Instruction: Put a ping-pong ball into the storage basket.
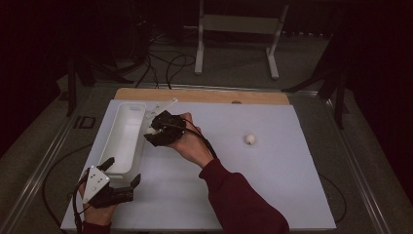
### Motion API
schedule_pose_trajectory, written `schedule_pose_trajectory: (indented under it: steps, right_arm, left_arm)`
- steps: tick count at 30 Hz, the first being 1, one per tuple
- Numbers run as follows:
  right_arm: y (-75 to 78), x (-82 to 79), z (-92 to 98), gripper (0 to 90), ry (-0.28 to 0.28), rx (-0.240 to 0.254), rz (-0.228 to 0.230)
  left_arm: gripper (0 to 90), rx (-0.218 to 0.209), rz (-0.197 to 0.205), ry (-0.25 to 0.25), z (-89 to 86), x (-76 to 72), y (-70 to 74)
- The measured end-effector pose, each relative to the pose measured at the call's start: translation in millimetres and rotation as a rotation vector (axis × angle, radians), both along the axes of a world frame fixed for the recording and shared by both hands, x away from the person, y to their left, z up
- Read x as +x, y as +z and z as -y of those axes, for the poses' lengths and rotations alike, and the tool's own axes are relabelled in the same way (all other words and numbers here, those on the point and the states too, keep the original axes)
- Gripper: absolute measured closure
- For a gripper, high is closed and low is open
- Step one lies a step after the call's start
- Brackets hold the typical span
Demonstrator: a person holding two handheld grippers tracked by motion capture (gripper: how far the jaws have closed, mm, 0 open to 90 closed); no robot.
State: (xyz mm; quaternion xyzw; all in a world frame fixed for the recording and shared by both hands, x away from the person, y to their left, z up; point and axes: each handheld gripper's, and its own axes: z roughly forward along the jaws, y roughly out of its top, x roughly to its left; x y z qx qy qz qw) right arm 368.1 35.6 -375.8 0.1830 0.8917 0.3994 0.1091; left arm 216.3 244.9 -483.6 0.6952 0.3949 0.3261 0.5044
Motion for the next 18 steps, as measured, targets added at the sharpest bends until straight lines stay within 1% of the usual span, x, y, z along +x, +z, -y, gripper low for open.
schedule_pose_trajectory:
  steps: [10, 18]
  right_arm:
    - [3.4, 1.7, -11.8, 50.1, 0.009, 0.002, 0.003]
    - [4.8, 4.7, -17.7, 50.1, 0.009, 0.019, -0.002]
  left_arm:
    - [0.2, -0.008, 0.002, 0.005, -1.3, -0.2, 0.2]
    - [0.2, -0.009, 0.002, 0.005, -1.5, -0.2, 0.3]
